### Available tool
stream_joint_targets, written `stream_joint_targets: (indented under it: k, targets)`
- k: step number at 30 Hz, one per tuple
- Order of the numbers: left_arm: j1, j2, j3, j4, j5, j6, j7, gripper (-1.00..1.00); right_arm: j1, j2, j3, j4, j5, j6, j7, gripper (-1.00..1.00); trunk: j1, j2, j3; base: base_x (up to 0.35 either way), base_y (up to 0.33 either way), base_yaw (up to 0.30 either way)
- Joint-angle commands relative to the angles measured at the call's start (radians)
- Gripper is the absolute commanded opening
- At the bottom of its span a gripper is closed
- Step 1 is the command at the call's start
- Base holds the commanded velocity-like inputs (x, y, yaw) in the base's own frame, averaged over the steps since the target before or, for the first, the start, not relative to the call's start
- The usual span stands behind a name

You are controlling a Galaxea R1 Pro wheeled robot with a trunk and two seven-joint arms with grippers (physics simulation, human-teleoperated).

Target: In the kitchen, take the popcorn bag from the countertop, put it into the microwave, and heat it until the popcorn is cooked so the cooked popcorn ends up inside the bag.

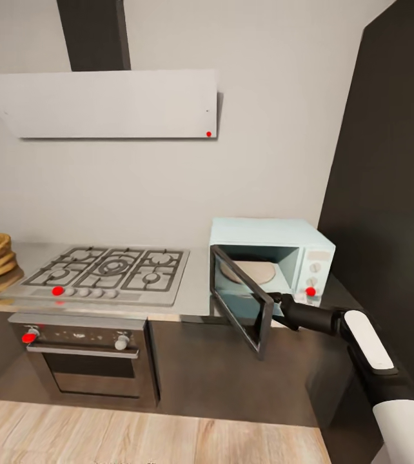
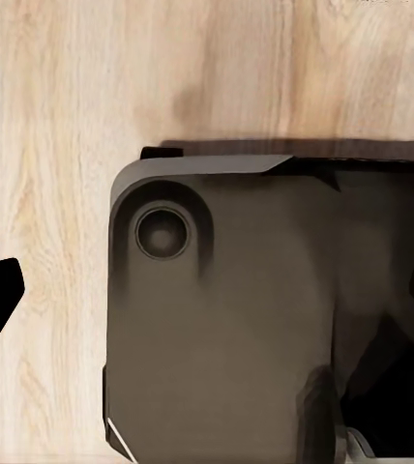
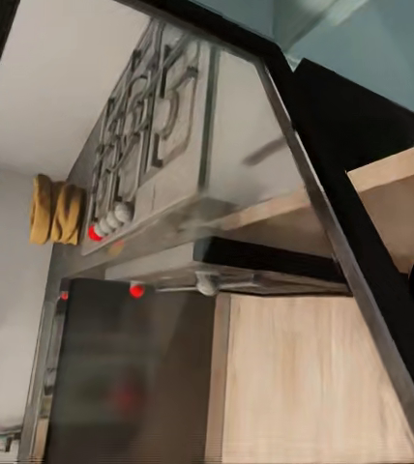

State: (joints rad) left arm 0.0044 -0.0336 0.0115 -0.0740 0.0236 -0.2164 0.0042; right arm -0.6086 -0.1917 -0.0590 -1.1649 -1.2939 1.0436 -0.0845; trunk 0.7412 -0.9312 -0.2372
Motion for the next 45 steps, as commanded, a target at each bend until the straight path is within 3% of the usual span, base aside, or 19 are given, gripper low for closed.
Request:
stream_joint_targets:
  k: [1, 5, 9, 22, 45]
  targets:
    - [0.0, 0.0, 0.001, -0.001, 0.002, -0.001, 0.0, 1.0, 0.0, 0.0, -0.001, -0.001, -0.009, 0.004, -0.01, 1.0, 0.0, -0.001, 0.0, -0.001, 0.0, 0.261]
    - [0.0, 0.0, 0.001, -0.001, 0.002, -0.001, 0.0, 1.0, 0.0, 0.0, 0.001, -0.001, -0.009, 0.004, -0.012, 1.0, 0.0, -0.001, 0.003, 0.0, 0.0, 0.284]
    - [0.0, -0.002, 0.001, -0.001, 0.002, -0.001, 0.0, 1.0, 0.0, 0.001, 0.067, -0.002, -0.01, 0.004, -0.011, 1.0, 0.0, -0.001, 0.007, 0.0, 0.0, 0.281]
    - [0.0, 0.0, 0.001, -0.001, 0.002, -0.001, 0.0, 1.0, 0.0, 0.003, 0.073, -0.002, -0.01, 0.004, -0.011, 1.0, 0.0, -0.001, 0.021, 0.0, 0.0, 0.261]
    - [0.0, -0.002, -0.001, 0.0, 0.002, -0.001, 0.0, 1.0, 0.0, 0.002, 0.071, -0.001, -0.001, 0.004, -0.012, 1.0, 0.0, -0.001, 0.024, -0.057, -0.062, 0.031]
